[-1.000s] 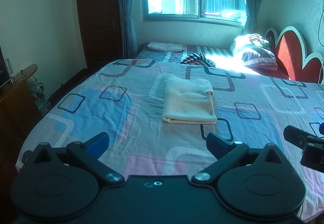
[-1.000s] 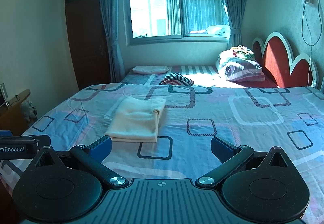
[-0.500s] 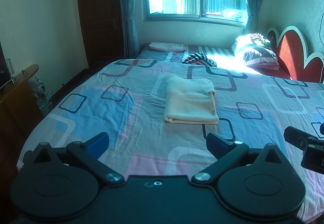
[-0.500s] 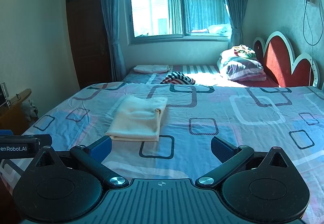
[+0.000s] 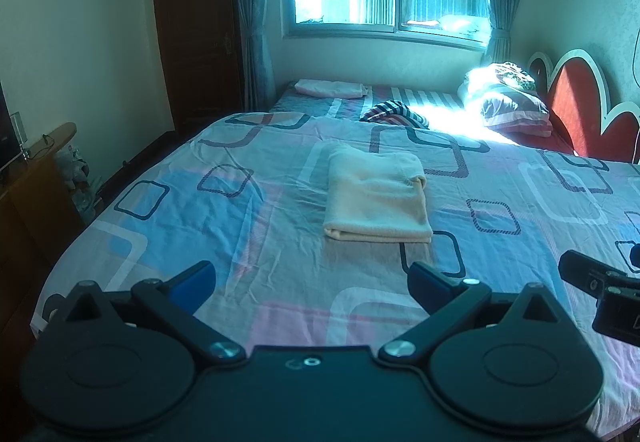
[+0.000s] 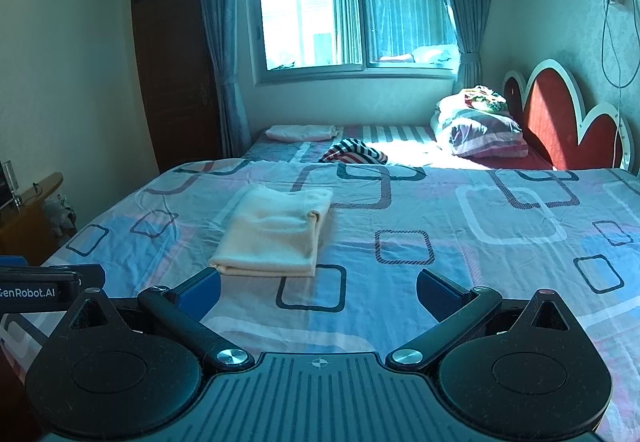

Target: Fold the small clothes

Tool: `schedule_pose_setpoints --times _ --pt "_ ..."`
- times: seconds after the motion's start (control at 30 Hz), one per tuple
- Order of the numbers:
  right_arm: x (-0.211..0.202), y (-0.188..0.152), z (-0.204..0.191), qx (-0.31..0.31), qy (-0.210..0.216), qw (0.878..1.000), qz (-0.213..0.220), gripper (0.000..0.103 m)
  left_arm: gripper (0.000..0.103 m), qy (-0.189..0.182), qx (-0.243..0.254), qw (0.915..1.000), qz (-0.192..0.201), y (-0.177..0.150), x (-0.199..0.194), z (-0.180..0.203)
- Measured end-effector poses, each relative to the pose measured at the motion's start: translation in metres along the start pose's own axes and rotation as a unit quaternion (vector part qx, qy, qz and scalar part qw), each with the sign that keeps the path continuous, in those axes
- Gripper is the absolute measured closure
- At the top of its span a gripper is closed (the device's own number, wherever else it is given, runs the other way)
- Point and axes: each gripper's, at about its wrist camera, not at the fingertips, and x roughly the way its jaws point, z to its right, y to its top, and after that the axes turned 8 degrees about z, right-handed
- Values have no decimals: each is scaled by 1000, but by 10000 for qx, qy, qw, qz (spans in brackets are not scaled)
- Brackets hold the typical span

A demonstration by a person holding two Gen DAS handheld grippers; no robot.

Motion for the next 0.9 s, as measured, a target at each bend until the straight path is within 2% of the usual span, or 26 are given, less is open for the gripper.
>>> schedule_pose_setpoints --times 0.33,0.63,0.8,0.9 --pt "9 -1 1 -3 24 10000 -73 0 1 -4 -6 10000 -31 -2 4 1" --pt "23 -1 3 4 -9 9998 -177 0 1 -44 -11 9997 -233 -5 25 7" --pt "33 -3 4 18 -35 9997 -254 0 1 -223 26 9992 -323 -4 39 7" --pt "42 -6 7 42 -81 9994 -321 0 3 -438 -115 9987 -214 -7 52 3"
